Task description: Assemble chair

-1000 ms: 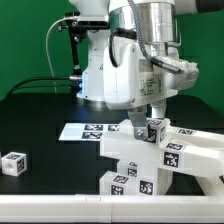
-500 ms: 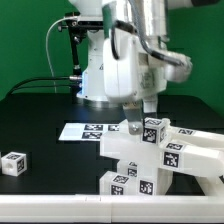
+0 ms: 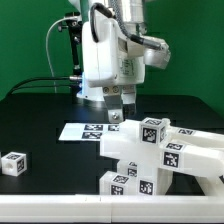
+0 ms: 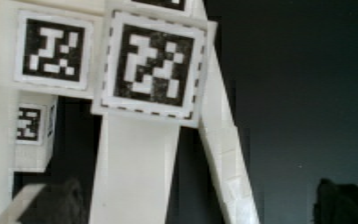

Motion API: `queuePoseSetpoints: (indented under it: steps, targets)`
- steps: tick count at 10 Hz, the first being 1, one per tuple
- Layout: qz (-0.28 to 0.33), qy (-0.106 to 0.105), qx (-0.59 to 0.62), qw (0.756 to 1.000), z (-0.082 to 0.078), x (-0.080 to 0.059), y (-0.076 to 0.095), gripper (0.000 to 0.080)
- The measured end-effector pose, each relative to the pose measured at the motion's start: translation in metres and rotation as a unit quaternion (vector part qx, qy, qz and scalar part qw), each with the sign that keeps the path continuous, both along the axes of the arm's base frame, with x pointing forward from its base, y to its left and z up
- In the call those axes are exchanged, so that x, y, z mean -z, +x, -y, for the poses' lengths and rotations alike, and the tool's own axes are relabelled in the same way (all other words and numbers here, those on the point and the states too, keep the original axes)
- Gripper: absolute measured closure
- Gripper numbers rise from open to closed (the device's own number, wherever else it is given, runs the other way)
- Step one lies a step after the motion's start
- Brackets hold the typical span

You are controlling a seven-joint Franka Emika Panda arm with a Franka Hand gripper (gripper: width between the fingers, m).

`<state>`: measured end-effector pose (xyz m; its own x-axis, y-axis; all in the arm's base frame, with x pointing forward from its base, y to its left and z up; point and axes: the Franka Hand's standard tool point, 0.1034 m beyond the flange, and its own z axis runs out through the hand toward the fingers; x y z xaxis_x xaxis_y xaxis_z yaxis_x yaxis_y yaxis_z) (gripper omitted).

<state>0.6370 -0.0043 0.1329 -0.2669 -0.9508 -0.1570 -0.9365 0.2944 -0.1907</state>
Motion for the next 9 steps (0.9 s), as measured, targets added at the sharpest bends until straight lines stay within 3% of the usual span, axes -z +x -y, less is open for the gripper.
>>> queuePoseSetpoints:
  steps: [2, 5, 6, 9]
  targets:
    - [0.002, -0.006, -0.024, 1.0, 0.002, 0.0, 0.0, 0.0151]
    - [0.013, -0.044, -0.146, 0.988, 0.061, 0.005, -0.012, 0.0151]
    - [0.015, -0.056, -0.191, 0.98, 0.07, 0.008, -0.016, 0.0151]
    - [0.02, -0.073, -0.266, 0.961, 0.069, 0.008, -0.015, 0.0151]
